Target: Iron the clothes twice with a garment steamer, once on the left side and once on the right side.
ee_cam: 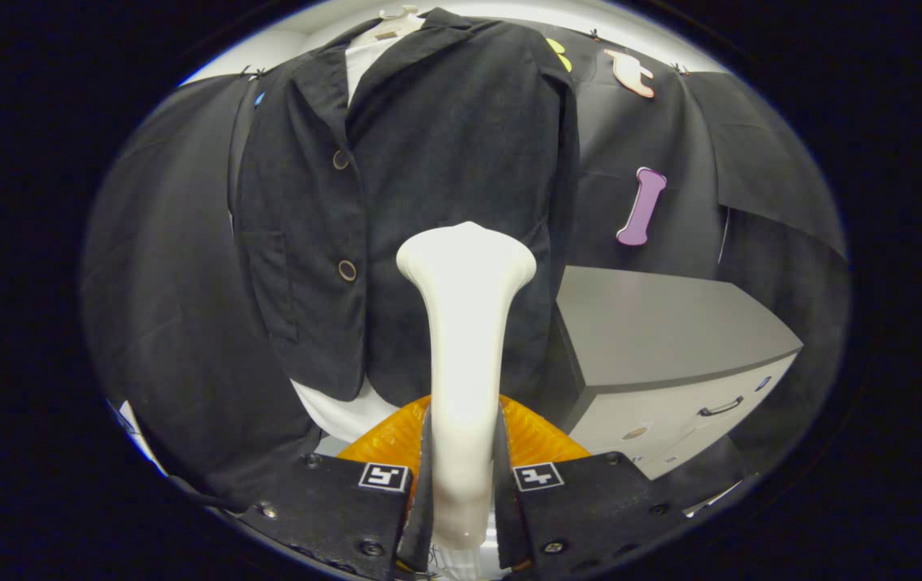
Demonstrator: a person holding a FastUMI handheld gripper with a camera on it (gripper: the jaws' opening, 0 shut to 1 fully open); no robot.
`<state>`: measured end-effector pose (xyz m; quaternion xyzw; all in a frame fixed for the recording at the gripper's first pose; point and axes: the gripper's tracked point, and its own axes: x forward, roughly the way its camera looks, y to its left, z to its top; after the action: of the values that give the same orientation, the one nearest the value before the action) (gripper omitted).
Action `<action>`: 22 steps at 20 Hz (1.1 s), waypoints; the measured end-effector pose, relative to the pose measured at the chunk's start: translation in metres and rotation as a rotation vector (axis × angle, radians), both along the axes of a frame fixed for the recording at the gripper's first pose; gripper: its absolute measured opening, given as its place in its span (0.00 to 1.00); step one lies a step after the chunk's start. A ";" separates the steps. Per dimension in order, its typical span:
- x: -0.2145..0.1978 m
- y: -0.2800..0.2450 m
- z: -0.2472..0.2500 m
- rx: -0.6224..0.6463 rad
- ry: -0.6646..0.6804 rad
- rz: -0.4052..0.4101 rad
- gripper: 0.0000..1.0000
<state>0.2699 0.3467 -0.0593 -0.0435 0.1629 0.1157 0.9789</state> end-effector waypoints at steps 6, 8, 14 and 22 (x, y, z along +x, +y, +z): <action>0.004 -0.003 -0.033 -0.010 0.031 0.001 0.34; 0.007 -0.003 -0.046 -0.019 0.050 0.004 0.34; 0.010 -0.002 -0.084 -0.032 0.100 0.008 0.34; 0.005 -0.004 -0.112 -0.055 0.155 0.009 0.34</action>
<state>0.2749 0.3423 -0.1708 -0.0622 0.2414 0.1185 0.9612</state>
